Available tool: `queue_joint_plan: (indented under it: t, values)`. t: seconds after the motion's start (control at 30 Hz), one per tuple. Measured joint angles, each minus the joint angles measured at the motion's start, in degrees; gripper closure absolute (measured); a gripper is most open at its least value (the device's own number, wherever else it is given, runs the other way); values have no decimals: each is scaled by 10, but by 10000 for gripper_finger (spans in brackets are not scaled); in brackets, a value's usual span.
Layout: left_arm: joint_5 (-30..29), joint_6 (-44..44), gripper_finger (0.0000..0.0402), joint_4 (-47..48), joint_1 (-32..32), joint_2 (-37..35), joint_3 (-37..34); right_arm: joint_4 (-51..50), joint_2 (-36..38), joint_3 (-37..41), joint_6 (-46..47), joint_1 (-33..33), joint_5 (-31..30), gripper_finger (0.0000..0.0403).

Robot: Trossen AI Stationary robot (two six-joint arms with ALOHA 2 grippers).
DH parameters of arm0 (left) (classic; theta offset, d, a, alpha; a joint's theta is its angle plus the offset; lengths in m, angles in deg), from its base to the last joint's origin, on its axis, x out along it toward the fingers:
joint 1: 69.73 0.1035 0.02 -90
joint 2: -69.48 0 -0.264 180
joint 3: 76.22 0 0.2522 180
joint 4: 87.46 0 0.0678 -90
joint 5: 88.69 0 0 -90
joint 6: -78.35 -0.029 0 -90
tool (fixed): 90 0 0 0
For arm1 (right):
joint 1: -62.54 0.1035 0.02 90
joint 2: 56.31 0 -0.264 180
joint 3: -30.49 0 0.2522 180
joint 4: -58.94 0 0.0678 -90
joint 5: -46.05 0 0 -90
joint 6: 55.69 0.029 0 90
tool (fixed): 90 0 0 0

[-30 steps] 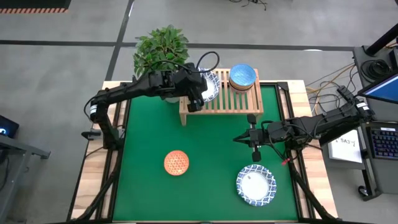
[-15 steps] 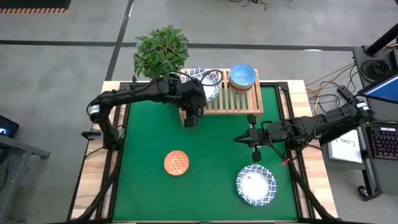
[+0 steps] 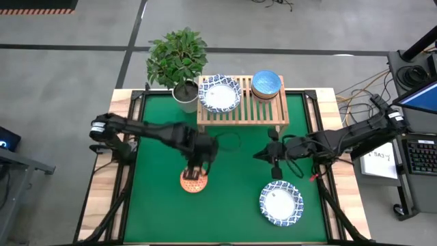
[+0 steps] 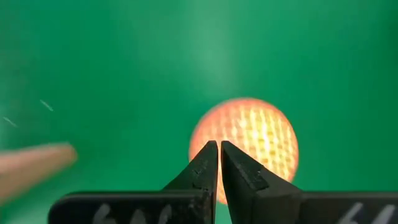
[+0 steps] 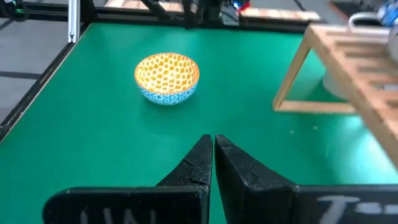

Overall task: Place and stack bowls onto a shelf
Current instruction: Stack the light blue bowl on top of the orange patterned bowl on the shelf

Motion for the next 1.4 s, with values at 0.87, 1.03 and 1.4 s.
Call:
queue_joint_plan:
  t: [0.87, 1.03, 1.4]
  values:
    - [-228, 254, 256, -130, -147, -42, -280, 29, -118, -46, 79, 3, 18, 394]
    - [-225, 274, 240, -174, -147, -39, -310, 29, -118, -46, 78, 3, 17, 394]
    - [-268, 294, 246, -309, -145, -36, -334, 30, -118, -46, 78, 3, 15, 394]
